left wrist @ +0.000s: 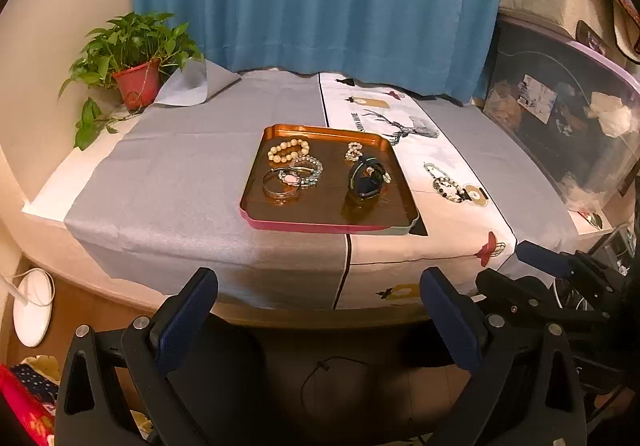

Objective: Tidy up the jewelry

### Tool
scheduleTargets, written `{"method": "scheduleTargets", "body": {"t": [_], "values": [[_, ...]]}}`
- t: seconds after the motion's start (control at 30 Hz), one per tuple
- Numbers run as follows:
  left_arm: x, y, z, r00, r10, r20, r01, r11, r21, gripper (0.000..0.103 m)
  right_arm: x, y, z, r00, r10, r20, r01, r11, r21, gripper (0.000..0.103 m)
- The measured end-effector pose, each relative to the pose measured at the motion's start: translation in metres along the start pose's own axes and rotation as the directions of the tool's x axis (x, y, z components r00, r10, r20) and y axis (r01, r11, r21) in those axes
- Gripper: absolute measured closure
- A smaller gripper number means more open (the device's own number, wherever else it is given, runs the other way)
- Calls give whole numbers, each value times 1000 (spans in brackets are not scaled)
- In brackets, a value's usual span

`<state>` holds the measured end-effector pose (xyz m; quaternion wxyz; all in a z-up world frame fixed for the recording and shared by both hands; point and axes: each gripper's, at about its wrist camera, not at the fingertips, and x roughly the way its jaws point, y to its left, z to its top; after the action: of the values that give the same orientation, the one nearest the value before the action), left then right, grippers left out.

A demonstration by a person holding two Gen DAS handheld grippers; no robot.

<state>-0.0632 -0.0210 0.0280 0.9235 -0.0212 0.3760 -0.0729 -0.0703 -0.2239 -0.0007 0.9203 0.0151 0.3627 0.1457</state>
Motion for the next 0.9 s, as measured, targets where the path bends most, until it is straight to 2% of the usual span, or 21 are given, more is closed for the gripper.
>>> {"method": "scheduleTargets", "body": {"t": [0.9], "values": [[-4, -6, -9, 1000, 3, -4, -3, 1000, 11, 3, -1, 0, -6, 1000, -5, -28, 6, 1000, 9, 31]]}}
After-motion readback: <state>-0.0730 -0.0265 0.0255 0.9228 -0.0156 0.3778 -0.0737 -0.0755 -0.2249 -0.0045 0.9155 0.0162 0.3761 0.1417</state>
